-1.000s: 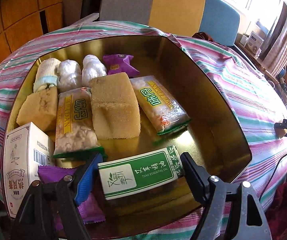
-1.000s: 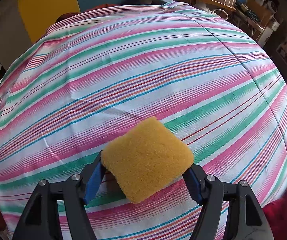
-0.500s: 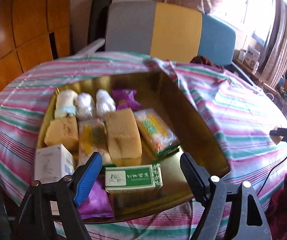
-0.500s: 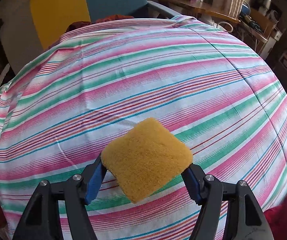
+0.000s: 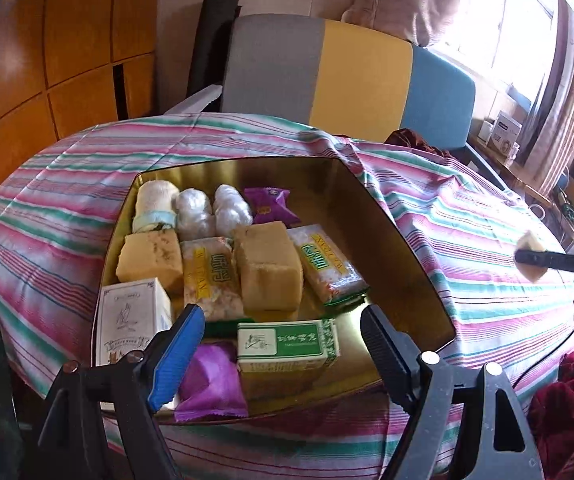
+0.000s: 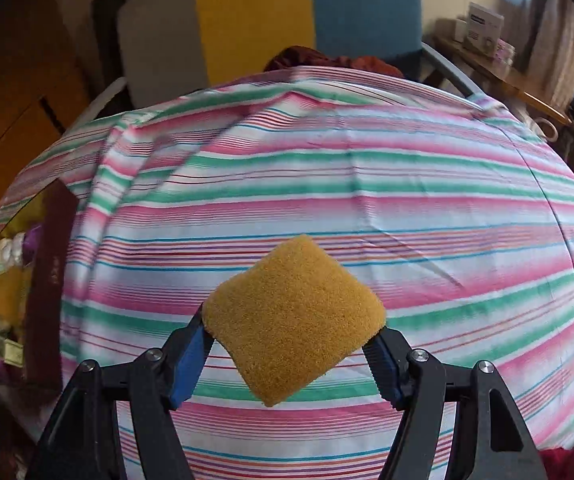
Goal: Organize objects
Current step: 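Carry the yellow sponge into the tray and release it with the right gripper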
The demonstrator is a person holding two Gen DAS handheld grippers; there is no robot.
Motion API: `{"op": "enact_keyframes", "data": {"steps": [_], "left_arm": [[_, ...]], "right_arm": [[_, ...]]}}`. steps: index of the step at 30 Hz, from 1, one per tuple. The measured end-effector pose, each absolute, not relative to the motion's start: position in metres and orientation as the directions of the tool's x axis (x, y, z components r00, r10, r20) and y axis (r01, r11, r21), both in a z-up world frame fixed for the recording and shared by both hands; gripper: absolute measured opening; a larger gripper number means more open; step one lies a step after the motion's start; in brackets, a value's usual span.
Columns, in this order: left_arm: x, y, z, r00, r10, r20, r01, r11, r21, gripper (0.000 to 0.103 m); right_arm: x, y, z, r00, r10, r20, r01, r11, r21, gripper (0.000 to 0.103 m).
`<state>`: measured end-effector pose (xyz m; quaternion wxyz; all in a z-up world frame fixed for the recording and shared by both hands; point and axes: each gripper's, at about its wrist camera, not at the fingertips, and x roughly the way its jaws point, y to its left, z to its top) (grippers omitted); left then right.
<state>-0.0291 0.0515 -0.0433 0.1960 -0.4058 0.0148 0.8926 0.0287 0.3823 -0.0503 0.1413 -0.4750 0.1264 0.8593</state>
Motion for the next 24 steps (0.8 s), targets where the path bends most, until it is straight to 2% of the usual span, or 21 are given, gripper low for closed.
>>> {"op": "enact_keyframes", "data": {"steps": [7, 13, 18, 22, 24], "left_arm": [[-0.030, 0.036, -0.042, -0.602, 0.324, -0.729, -0.330, -0.933, -0.142, 0.082], [-0.032, 0.013, -0.034, -0.632, 0.282, -0.722, -0.262, -0.954, -0.143, 0.082], [-0.035, -0.006, -0.031, -0.646, 0.237, -0.726, -0.205, -0.970, -0.134, 0.082], [-0.035, -0.014, -0.029, -0.664, 0.200, -0.721, -0.166, -0.979, -0.119, 0.082], [-0.036, -0.016, -0.029, -0.667, 0.193, -0.720, -0.155, -0.981, -0.119, 0.082]], "right_arm": [[-0.011, 0.258, -0.007, -0.616, -0.081, -0.784, -0.029, -0.992, 0.125, 0.072], [-0.038, 0.167, -0.011, -0.587, -0.215, -0.781, 0.188, -0.974, 0.126, 0.074], [-0.057, 0.115, -0.036, -0.496, -0.259, -0.829, 0.330, -0.939, 0.096, 0.075], [-0.065, 0.090, -0.063, -0.425, -0.178, -0.887, 0.402, -0.915, -0.009, 0.076], [-0.065, 0.087, -0.069, -0.412, -0.161, -0.897, 0.417, -0.908, -0.028, 0.085]]}}
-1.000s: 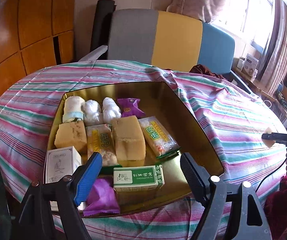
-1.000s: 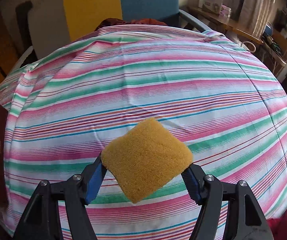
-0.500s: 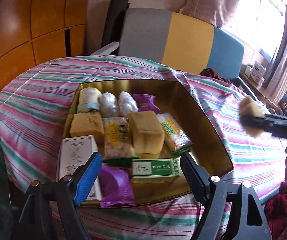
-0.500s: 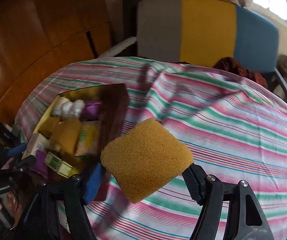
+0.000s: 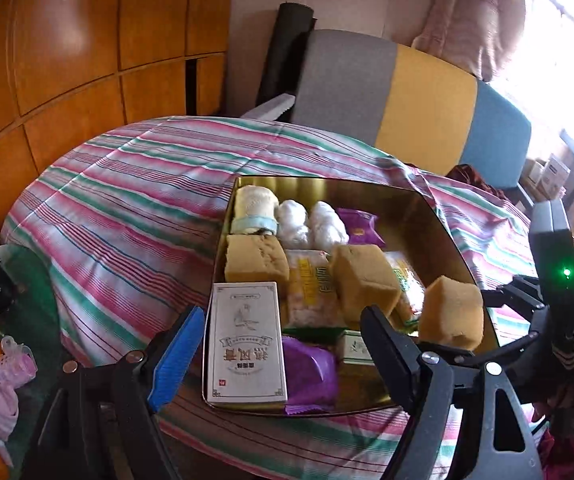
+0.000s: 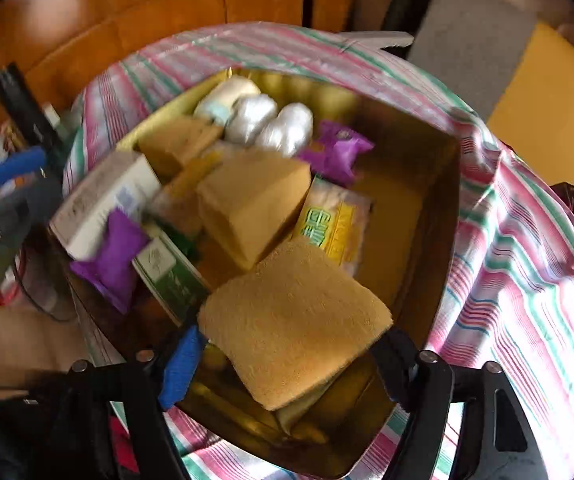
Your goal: Organize objects
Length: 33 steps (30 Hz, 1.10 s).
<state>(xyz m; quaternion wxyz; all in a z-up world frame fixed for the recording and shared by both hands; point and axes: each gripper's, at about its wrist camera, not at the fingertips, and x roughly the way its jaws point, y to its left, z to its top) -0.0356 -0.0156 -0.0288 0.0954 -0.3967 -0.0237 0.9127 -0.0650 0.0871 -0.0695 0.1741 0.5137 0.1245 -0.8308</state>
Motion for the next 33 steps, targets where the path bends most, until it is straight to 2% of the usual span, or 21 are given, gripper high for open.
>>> {"op": "enact_keyframes", "data": {"steps": [12, 17, 27, 33], "left_arm": [[-0.032, -0.010, -0.019, -0.711, 0.118, -0.693, -0.106, -0.993, -0.060, 0.082], [-0.024, -0.004, -0.009, -0.742, 0.077, -0.666, -0.074, -0.997, -0.033, 0.082], [-0.002, 0.007, 0.016, -0.821, 0.081, -0.566, -0.084, -0.996, -0.021, 0.081], [-0.001, 0.007, 0.018, -0.822, 0.095, -0.561, -0.084, -0.995, -0.045, 0.070]], "right_arm": [[-0.054, 0.101, -0.064, -0.469, -0.159, -0.869, 0.352, -0.936, -0.018, 0.103], [-0.040, 0.109, -0.051, -0.537, -0.180, -0.824, 0.289, -0.957, 0.020, 0.103], [-0.001, 0.116, -0.025, -0.669, -0.194, -0.717, 0.175, -0.979, 0.101, 0.103], [0.012, 0.112, -0.022, -0.687, -0.204, -0.698, 0.181, -0.978, 0.109, 0.103]]}}
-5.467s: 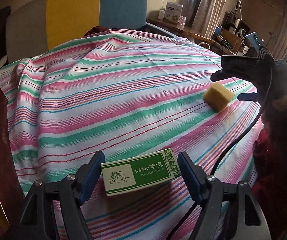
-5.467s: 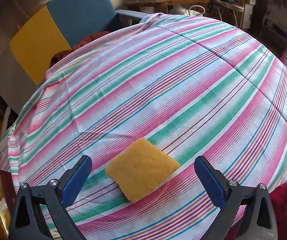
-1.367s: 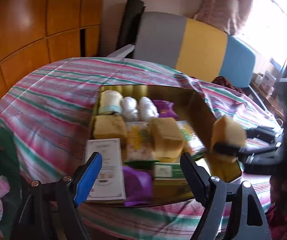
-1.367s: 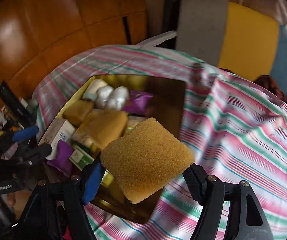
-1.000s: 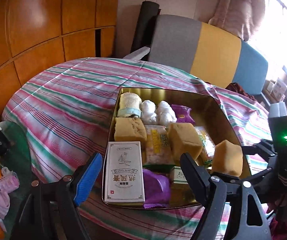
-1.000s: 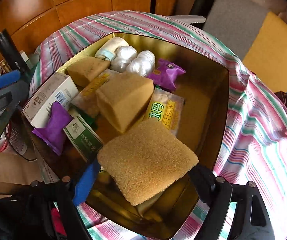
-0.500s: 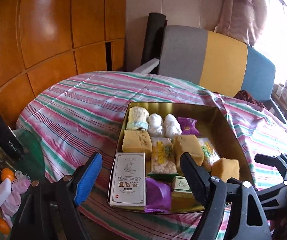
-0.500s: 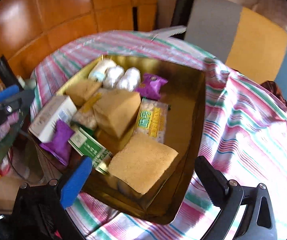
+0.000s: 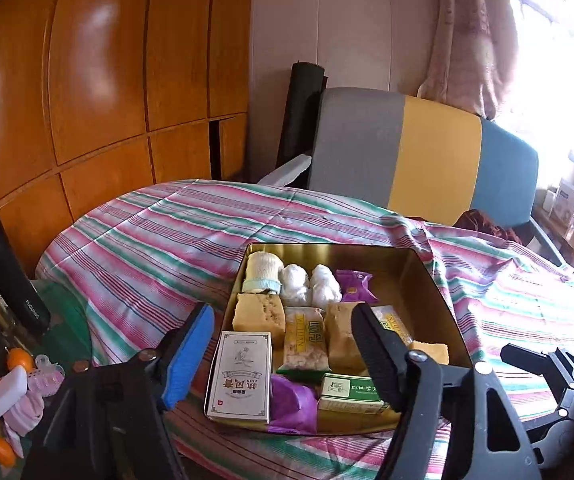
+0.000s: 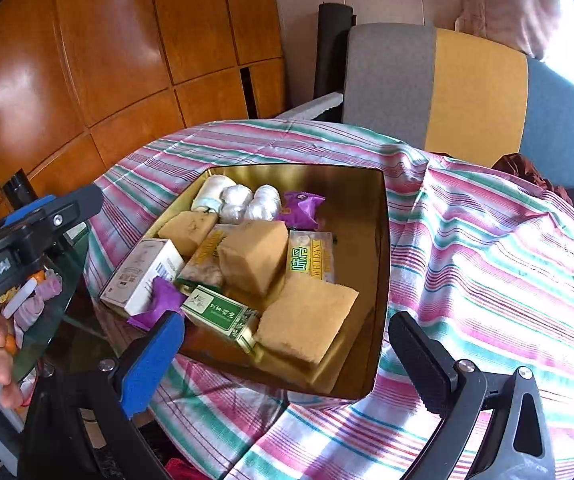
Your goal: Organize objects
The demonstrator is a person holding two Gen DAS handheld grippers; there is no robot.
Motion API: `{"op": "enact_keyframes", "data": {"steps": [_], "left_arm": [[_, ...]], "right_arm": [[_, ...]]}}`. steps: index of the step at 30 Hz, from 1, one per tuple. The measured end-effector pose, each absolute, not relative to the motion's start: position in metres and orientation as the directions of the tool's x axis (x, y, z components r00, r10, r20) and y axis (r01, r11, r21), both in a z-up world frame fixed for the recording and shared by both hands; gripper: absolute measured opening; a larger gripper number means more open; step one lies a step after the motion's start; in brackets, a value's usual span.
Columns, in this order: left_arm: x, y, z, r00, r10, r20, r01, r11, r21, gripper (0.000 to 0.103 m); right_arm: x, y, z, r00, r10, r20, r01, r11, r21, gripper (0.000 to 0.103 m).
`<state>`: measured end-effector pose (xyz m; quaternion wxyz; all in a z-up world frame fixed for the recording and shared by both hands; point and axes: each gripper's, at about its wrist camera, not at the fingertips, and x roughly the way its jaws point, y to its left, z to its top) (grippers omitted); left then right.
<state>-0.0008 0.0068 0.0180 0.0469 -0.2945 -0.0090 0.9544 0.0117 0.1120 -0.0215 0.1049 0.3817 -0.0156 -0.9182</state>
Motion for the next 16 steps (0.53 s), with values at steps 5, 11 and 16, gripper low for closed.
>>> {"op": "enact_keyframes", "data": {"steps": [5, 11, 16], "left_arm": [[-0.003, 0.004, 0.012, -0.799, 0.121, -0.589, -0.088, -0.993, -0.085, 0.068], [-0.004, 0.003, 0.007, -0.809, 0.093, -0.580, -0.069, -0.996, -0.063, 0.064], [-0.006, 0.000, 0.004, -0.807, 0.082, -0.585, -0.056, -0.996, -0.062, 0.063]], "right_arm": [[0.016, 0.113, -0.020, -0.694, -0.206, -0.689, 0.178, -0.978, 0.113, 0.103], [0.016, 0.114, -0.022, -0.690, -0.206, -0.694, 0.174, -0.978, 0.117, 0.103], [0.015, 0.116, -0.024, -0.691, -0.198, -0.695, 0.162, -0.980, 0.118, 0.103]]}}
